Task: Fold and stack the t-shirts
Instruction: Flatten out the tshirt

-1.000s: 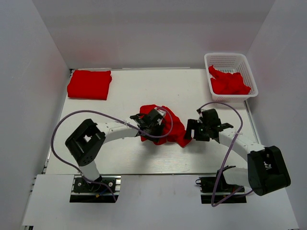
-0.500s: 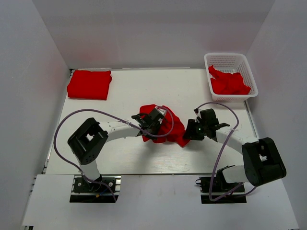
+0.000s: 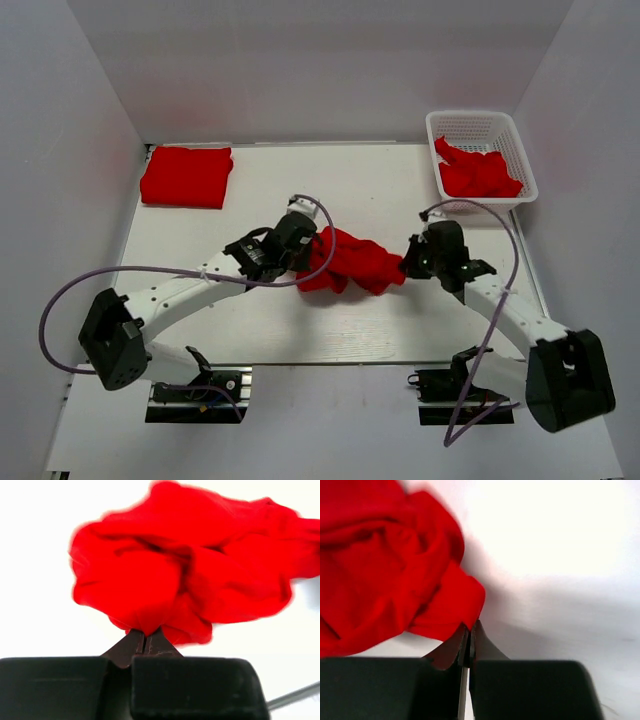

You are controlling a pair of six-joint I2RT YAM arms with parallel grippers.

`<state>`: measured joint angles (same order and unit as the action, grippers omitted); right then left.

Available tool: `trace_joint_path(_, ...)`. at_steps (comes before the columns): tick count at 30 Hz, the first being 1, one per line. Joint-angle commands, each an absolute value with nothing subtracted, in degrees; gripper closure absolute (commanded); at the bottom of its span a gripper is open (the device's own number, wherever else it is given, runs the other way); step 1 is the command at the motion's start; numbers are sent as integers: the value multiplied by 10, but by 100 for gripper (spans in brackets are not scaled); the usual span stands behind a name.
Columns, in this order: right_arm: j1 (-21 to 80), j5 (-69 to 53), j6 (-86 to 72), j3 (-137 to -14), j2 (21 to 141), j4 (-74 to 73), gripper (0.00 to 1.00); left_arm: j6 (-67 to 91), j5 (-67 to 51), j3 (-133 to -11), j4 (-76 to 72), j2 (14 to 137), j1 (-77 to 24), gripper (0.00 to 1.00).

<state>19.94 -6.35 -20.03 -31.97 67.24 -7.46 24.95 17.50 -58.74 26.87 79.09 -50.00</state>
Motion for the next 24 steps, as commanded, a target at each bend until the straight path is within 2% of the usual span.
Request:
trace_joint_path(1,196,76,-168,-389,606,-109,100,268,297,-641,361,744,-491,100)
trace_joint_path(2,195,140,-166,-401,594,-117,100,268,343,-654,380,736,-491,100)
trace_joint_path(5,196,233,-154,-473,563,-158,100,282,430,-706,448,730,-491,100)
trace_joint_path(11,193,326,-117,-584,513,-184,100,282,527,-798,504,701,-491,100)
trace_joint_path(17,194,344,-64,-707,483,-185,100,193,550,-826,430,587,-491,100)
trace_joint_path(20,194,352,-39,-755,474,-185,100,128,532,-819,360,536,-491,100)
trace_joint_path(24,195,349,-6,-801,460,-180,100,81,494,-844,338,484,-491,100)
